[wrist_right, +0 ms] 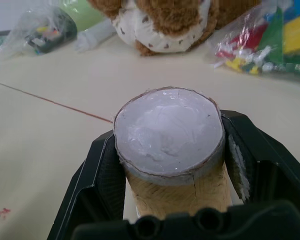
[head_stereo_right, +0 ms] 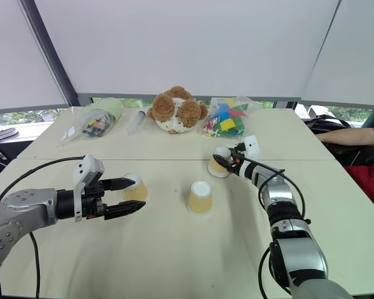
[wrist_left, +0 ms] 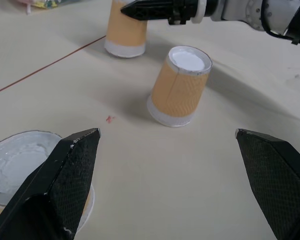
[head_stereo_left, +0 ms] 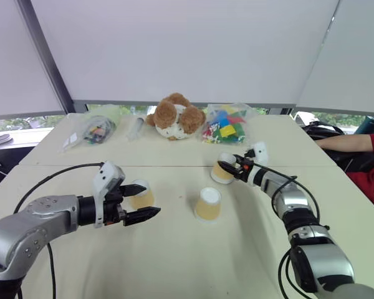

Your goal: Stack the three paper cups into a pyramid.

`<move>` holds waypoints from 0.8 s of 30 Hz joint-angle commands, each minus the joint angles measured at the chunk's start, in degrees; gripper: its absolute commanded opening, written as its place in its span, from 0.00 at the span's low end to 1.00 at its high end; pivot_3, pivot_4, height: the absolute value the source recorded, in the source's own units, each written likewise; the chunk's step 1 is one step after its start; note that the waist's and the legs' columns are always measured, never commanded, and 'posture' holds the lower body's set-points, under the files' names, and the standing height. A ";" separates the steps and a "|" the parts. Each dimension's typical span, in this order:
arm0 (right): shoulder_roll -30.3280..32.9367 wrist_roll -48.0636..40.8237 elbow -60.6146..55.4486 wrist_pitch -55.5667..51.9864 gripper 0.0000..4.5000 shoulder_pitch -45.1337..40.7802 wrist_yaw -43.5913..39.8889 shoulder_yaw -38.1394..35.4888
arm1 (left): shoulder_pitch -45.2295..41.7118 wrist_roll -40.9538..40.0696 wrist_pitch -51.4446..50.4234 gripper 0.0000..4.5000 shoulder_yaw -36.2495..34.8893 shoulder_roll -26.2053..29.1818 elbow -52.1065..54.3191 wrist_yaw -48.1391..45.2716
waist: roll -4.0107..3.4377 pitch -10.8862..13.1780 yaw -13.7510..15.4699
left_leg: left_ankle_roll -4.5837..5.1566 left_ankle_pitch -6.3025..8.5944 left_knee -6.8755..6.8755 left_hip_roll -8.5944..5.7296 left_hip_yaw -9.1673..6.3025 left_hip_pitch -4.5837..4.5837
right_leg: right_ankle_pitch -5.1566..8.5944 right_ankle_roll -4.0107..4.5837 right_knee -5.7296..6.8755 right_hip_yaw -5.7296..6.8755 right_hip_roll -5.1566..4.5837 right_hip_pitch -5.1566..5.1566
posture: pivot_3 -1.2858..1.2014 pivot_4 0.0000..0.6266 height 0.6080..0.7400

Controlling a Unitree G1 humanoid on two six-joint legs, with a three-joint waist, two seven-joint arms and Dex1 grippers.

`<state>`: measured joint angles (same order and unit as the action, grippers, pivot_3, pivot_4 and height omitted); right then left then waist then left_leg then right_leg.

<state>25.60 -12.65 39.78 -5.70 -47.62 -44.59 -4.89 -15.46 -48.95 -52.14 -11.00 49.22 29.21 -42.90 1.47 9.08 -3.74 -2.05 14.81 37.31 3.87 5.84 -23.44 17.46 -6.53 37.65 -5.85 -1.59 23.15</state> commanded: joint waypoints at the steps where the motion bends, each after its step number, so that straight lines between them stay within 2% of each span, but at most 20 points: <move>1: 5.51 -2.10 -12.97 -4.03 0.52 3.78 -5.50 -0.59 | -0.02 0.09 0.98 1.00 -1.35 1.21 0.44 -1.22 | 0.00 0.00 0.24 | 0.00 0.00 0.00 0.00 -0.01 0.00 | 0.00 0.00 0.00 0.00 0.00 0.00 | 0.52 0.24 1.00; 4: 9.68 -2.17 -20.50 -4.41 0.52 9.73 -8.49 -0.53 | -0.29 0.52 1.28 1.00 -0.92 1.40 -0.22 -1.96 | 0.01 -0.01 0.26 | 0.09 0.05 -0.03 0.00 -0.01 0.01 | 0.00 0.00 -0.01 0.01 0.01 0.00 | 0.52 0.24 1.00; 8: 12.72 -7.32 -31.54 -10.56 0.52 18.29 -11.67 -2.62 | -0.49 0.89 1.33 1.00 -0.27 1.29 -0.87 -2.74 | 0.00 0.00 0.19 | 0.21 0.12 -0.03 0.00 -0.03 0.04 | 0.01 0.00 0.00 0.01 0.04 -0.02 | 0.52 0.24 1.00; 13: 15.34 -9.13 -38.48 -13.32 0.52 24.74 -16.33 -0.84 | -1.26 3.19 2.16 1.00 1.79 3.06 -2.22 -5.62 | 0.01 0.00 0.11 | 0.22 0.12 -0.01 0.00 -0.03 0.04 | 0.01 0.00 0.01 0.00 0.05 -0.02 | 0.52 0.24 1.00; 24: 15.16 -8.00 -37.24 -11.37 0.52 25.01 -18.89 2.08 | -1.79 4.16 2.12 1.00 2.58 2.96 -1.97 -6.29 | 0.01 0.00 1.24 | 0.23 0.12 0.04 -0.01 -0.03 0.04 | 0.01 0.01 0.01 0.00 0.05 -0.03 | 0.52 0.24 1.00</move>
<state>41.06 -20.36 3.12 -18.12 -21.52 -63.35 -2.63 -17.40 -44.71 -50.60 -7.50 51.76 25.75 -48.88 1.48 9.08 -2.51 -1.82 14.94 37.37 3.86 5.81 -23.40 17.47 -6.52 37.66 -5.85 -1.54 23.12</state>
